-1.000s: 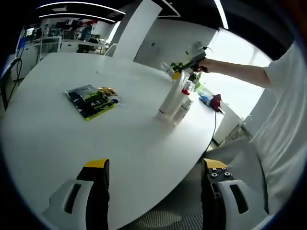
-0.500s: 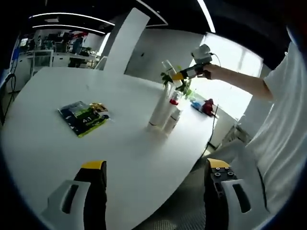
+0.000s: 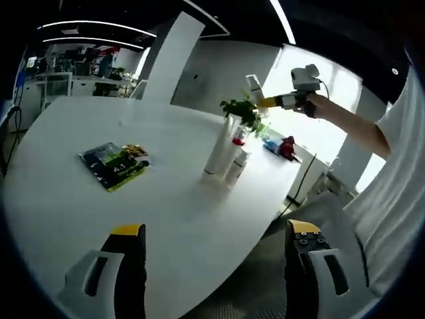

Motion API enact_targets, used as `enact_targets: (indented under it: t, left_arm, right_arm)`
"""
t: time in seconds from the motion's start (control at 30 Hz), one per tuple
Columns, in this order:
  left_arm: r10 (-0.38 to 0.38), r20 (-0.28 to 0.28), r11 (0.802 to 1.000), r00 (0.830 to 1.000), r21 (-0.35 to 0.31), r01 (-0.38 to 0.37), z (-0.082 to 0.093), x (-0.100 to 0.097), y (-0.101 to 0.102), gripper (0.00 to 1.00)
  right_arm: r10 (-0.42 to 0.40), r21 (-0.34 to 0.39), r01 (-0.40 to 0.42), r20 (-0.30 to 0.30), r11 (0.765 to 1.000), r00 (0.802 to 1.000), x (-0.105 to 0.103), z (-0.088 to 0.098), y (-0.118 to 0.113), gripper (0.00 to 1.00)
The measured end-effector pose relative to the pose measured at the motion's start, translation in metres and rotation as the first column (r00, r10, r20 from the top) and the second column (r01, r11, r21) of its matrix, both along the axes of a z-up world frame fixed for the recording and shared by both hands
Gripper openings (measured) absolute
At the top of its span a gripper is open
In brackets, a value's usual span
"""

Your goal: Arrange the skincare products in the storage area until every visible bottle or jar stands upright without overlapping.

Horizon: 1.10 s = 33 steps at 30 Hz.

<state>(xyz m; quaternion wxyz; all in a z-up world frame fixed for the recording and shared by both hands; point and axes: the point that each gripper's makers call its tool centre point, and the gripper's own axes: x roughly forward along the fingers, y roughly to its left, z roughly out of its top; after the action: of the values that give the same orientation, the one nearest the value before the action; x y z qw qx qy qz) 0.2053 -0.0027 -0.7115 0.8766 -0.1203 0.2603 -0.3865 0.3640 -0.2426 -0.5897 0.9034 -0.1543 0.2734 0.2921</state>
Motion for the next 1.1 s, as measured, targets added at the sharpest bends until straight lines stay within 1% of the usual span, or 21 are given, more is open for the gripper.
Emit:
enact_targets:
  t: [0.1,0.27,0.3,0.4,0.53,0.7,0.77,0.83,0.9,1.0,1.03,1.07,1.1]
  left_arm:
    - [0.017,-0.009,0.999,1.0,-0.031,-0.018,0.002,0.004,0.004,0.8]
    - [0.035,-0.014,0.999,0.999,-0.037,-0.035,0.001,0.006,0.007,0.81]
    - [0.033,-0.012,0.999,0.999,-0.033,-0.033,0.0,0.006,0.006,0.81]
    - [0.025,-0.014,0.999,1.0,-0.019,-0.025,-0.002,0.005,0.005,0.81]
    - [0.017,-0.013,1.0,1.0,-0.012,-0.017,-0.002,0.004,0.002,0.81]
    - [0.015,-0.009,1.0,1.0,-0.013,-0.015,-0.001,0.004,0.002,0.81]
    - [0.015,-0.008,1.0,1.0,-0.015,-0.015,0.0,0.003,0.001,0.81]
    - [0.015,-0.007,1.0,1.0,-0.014,-0.015,-0.001,0.003,0.001,0.81]
    - [0.015,-0.003,1.0,1.0,-0.018,-0.015,0.0,0.003,0.001,0.81]
    - [0.019,-0.002,1.0,1.0,-0.024,-0.019,0.001,0.004,0.002,0.81]
    - [0.022,-0.003,0.999,1.0,-0.029,-0.022,0.002,0.004,0.002,0.81]
    - [0.028,-0.003,0.999,1.0,-0.045,-0.028,0.006,0.004,0.001,0.81]
    - [0.03,0.001,0.998,1.0,-0.057,-0.03,0.009,0.005,0.001,0.81]
  right_arm:
    - [-0.01,0.046,0.009,0.004,0.999,1.0,-0.015,-0.004,0.009,0.19]
    - [-0.026,0.082,0.027,-0.006,0.996,1.0,-0.028,-0.018,0.014,0.19]
    - [-0.032,0.098,0.032,-0.004,0.995,0.999,-0.032,-0.019,0.017,0.19]
    - [-0.047,0.127,0.046,0.006,0.991,0.999,-0.033,-0.02,0.017,0.19]
    - [-0.057,0.166,0.051,0.027,0.985,0.998,-0.042,-0.017,0.025,0.19]
    - [-0.06,0.211,0.045,0.067,0.977,0.996,-0.052,-0.013,0.036,0.19]
    - [-0.057,0.224,0.039,0.074,0.974,0.996,-0.063,-0.013,0.043,0.19]
    - [-0.051,0.235,0.029,0.087,0.972,0.995,-0.066,-0.014,0.048,0.19]
    - [-0.045,0.266,0.018,0.094,0.964,0.995,-0.072,-0.015,0.056,0.19]
    - [-0.027,0.279,-0.003,0.104,0.96,0.994,-0.077,-0.022,0.065,0.19]
    - [-0.025,0.295,-0.006,0.101,0.955,0.995,-0.079,-0.023,0.069,0.19]
    - [-0.018,0.319,-0.014,0.098,0.947,0.995,-0.082,-0.025,0.075,0.19]
    - [-0.008,0.319,-0.024,0.098,0.947,0.995,-0.085,-0.028,0.079,0.19]
